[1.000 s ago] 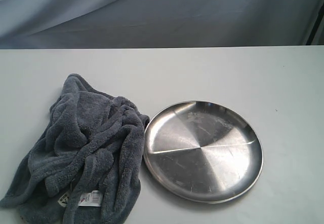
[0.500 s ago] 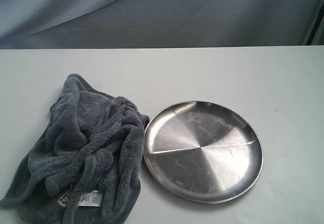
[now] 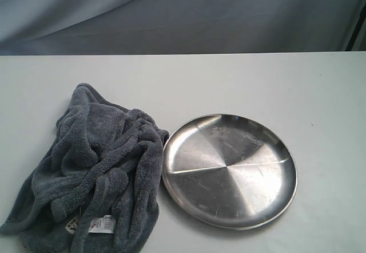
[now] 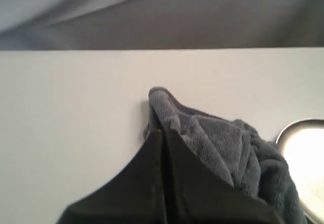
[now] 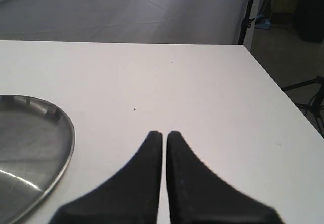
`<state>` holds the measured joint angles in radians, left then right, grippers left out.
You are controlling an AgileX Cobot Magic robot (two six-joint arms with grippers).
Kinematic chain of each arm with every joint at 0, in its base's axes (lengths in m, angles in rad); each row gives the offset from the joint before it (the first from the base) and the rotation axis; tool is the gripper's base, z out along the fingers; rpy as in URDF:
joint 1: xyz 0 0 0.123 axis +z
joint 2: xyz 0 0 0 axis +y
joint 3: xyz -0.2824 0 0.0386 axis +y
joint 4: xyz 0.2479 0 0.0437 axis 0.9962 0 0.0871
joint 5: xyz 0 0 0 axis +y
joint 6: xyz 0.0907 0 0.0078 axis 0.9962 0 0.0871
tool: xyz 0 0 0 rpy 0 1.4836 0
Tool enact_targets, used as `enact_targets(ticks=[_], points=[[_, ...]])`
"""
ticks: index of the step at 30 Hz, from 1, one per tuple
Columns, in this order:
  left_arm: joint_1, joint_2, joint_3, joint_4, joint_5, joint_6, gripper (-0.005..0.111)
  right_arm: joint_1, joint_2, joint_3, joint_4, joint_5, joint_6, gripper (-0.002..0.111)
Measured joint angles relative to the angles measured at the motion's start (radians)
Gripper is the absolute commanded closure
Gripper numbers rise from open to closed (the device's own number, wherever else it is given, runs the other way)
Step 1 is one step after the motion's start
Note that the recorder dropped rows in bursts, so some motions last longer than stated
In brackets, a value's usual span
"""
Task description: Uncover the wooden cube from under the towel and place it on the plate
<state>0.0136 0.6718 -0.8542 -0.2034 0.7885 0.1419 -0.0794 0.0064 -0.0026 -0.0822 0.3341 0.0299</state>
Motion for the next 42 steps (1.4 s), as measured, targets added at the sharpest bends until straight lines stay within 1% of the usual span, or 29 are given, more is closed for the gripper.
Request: enact_targets(ticks=[8, 13, 15, 17, 19, 22, 23, 25, 29, 33, 35, 38, 42], points=[[0.000, 0.201, -0.030, 0.000, 0.098, 0.059, 0.107, 0.000, 0.000, 0.000, 0.000, 0.000, 0.000, 0.105], [0.000, 0.315, -0.030, 0.000, 0.124, 0.124, 0.107, 0.000, 0.000, 0.000, 0.000, 0.000, 0.000, 0.105], [-0.008, 0.355, -0.030, 0.002, 0.128, 0.132, 0.107, 0.000, 0.000, 0.000, 0.000, 0.000, 0.000, 0.105], [-0.035, 0.392, -0.030, 0.006, 0.131, 0.139, 0.107, 0.000, 0.000, 0.000, 0.000, 0.000, 0.000, 0.105], [-0.077, 0.423, -0.030, 0.008, 0.132, 0.139, 0.107, 0.000, 0.000, 0.000, 0.000, 0.000, 0.000, 0.105], [-0.166, 0.467, -0.030, 0.019, 0.134, 0.141, 0.107, 0.000, 0.000, 0.000, 0.000, 0.000, 0.000, 0.105], [-0.207, 0.485, -0.030, 0.022, 0.134, 0.141, 0.107, 0.000, 0.000, 0.000, 0.000, 0.000, 0.000, 0.105], [-0.269, 0.512, -0.030, 0.027, 0.134, 0.137, 0.107, 0.000, 0.000, 0.000, 0.000, 0.000, 0.000, 0.105], [-0.400, 0.580, -0.030, 0.027, 0.134, 0.102, 0.107, 0.000, 0.000, 0.000, 0.000, 0.000, 0.000, 0.105], [-0.508, 0.639, -0.030, 0.029, 0.133, 0.078, 0.107, 0.000, 0.000, 0.000, 0.000, 0.000, 0.000, 0.105], [-0.563, 0.660, -0.030, 0.029, 0.133, 0.038, 0.107, 0.000, 0.000, 0.000, 0.000, 0.000, 0.000, 0.105], [-0.625, 0.680, -0.031, 0.024, 0.136, -0.052, 0.107, 0.000, 0.000, 0.000, 0.000, 0.000, 0.000, 0.105], [-0.684, 0.707, -0.055, 0.010, 0.206, -0.090, 0.107, 0.000, 0.000, 0.000, 0.000, 0.000, 0.000, 0.105]])
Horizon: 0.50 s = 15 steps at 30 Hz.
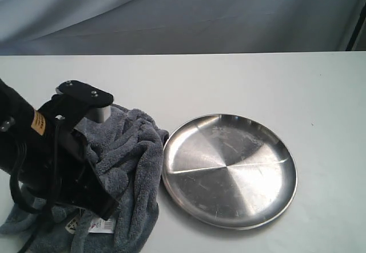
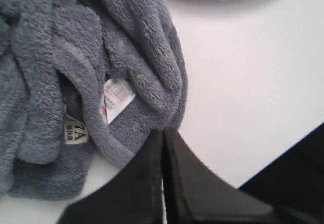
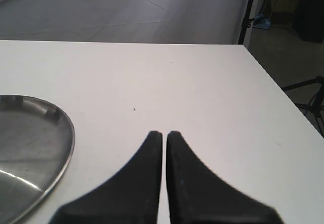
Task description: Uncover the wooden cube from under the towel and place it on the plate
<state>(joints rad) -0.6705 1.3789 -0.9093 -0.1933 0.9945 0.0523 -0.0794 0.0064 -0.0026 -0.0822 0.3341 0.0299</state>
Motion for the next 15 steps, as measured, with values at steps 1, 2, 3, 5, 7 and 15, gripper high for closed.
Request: enact_targets(ticks=[1, 2, 3, 5, 7, 15], points=[[-0.005, 0.007, -0.013, 0.000, 0.016, -0.005, 0.107, 0.000, 0.000, 0.000, 0.000, 0.000, 0.000, 0.105], [-0.010, 0.016, -0.027, -0.002, 0.036, -0.010, 0.107, 0.000, 0.000, 0.000, 0.000, 0.000, 0.000, 0.105], [-0.014, 0.026, -0.043, -0.002, 0.056, -0.014, 0.107, 0.000, 0.000, 0.000, 0.000, 0.000, 0.000, 0.105], [-0.014, 0.047, -0.075, -0.002, 0.084, -0.016, 0.107, 0.000, 0.000, 0.000, 0.000, 0.000, 0.000, 0.105], [-0.014, 0.071, -0.108, -0.002, 0.104, -0.017, 0.107, 0.000, 0.000, 0.000, 0.000, 0.000, 0.000, 0.105], [-0.014, 0.184, -0.269, 0.017, 0.125, -0.088, 0.107, 0.000, 0.000, 0.000, 0.000, 0.000, 0.000, 0.105]])
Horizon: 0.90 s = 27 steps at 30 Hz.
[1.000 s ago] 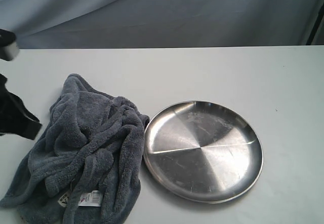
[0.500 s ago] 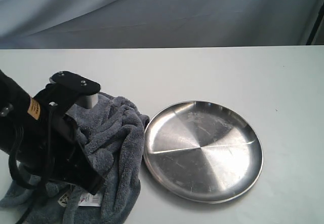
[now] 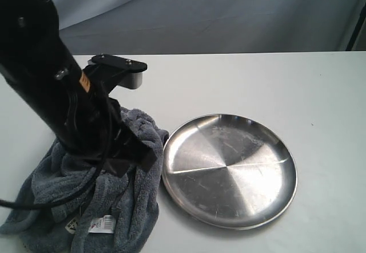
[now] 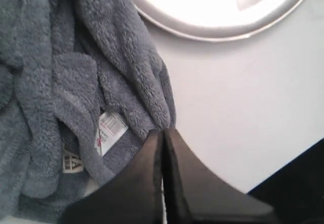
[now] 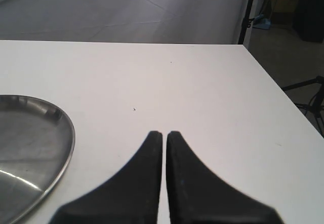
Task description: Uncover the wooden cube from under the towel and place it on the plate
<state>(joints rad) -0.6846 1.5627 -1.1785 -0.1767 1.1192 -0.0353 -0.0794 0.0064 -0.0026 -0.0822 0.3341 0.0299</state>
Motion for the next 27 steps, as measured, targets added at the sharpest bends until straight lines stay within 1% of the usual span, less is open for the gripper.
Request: enact_targets(ticks=[3, 7, 11, 13, 15, 17, 20, 23, 27], points=[[0.000, 0.044, -0.060, 0.044, 0.003, -0.006, 0.107, 0.000, 0.000, 0.000, 0.000, 0.000, 0.000, 0.105], [0.000, 0.105, -0.142, 0.115, 0.047, -0.034, 0.107, 0.000, 0.000, 0.000, 0.000, 0.000, 0.000, 0.105], [0.000, 0.168, -0.221, 0.218, 0.091, -0.145, 0.107, 0.000, 0.000, 0.000, 0.000, 0.000, 0.000, 0.105], [0.000, 0.196, -0.257, 0.269, 0.097, -0.172, 0.107, 0.000, 0.000, 0.000, 0.000, 0.000, 0.000, 0.105], [0.006, 0.219, -0.287, 0.292, 0.097, -0.182, 0.107, 0.000, 0.000, 0.000, 0.000, 0.000, 0.000, 0.105], [0.028, 0.237, -0.318, 0.288, 0.098, -0.196, 0.107, 0.000, 0.000, 0.000, 0.000, 0.000, 0.000, 0.105], [0.091, 0.258, -0.350, 0.244, 0.098, -0.200, 0.107, 0.000, 0.000, 0.000, 0.000, 0.000, 0.000, 0.105], [0.184, 0.272, -0.367, 0.212, 0.098, -0.194, 0.107, 0.000, 0.000, 0.000, 0.000, 0.000, 0.000, 0.105], [0.314, 0.278, -0.370, 0.229, 0.098, -0.190, 0.107, 0.000, 0.000, 0.000, 0.000, 0.000, 0.000, 0.105]])
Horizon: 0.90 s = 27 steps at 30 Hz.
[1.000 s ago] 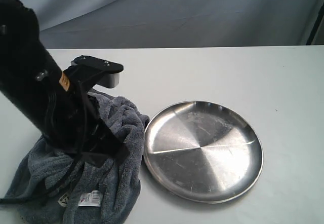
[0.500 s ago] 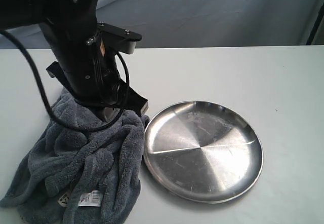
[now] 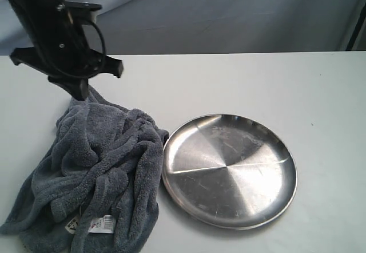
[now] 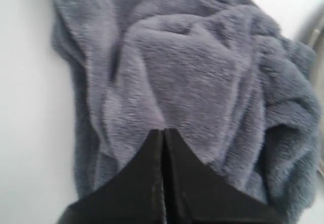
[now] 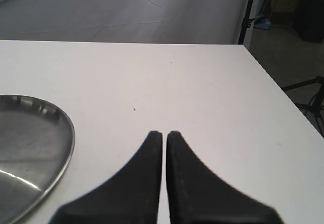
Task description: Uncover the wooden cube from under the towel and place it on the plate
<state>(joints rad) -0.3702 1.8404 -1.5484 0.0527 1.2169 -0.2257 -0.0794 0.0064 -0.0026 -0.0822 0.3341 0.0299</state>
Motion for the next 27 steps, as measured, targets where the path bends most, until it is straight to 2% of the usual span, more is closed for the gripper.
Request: enact_targets(ticks=[6, 11, 15, 18, 22, 27], points=[[0.150, 0.000, 0.003, 0.009, 0.000, 0.017, 0.107, 0.000, 0.000, 0.000, 0.000, 0.000, 0.000, 0.105], [0.213, -0.036, 0.087, 0.009, 0.000, 0.039, 0.107, 0.000, 0.000, 0.000, 0.000, 0.000, 0.000, 0.105], [0.219, -0.158, 0.267, 0.002, -0.003, 0.042, 0.107, 0.000, 0.000, 0.000, 0.000, 0.000, 0.000, 0.105], [0.219, -0.287, 0.403, -0.026, -0.069, 0.046, 0.107, 0.000, 0.000, 0.000, 0.000, 0.000, 0.000, 0.105], [0.219, -0.425, 0.543, -0.036, -0.092, 0.087, 0.107, 0.000, 0.000, 0.000, 0.000, 0.000, 0.000, 0.105], [0.219, -0.549, 0.662, -0.187, -0.084, 0.211, 0.107, 0.000, 0.000, 0.000, 0.000, 0.000, 0.000, 0.105]])
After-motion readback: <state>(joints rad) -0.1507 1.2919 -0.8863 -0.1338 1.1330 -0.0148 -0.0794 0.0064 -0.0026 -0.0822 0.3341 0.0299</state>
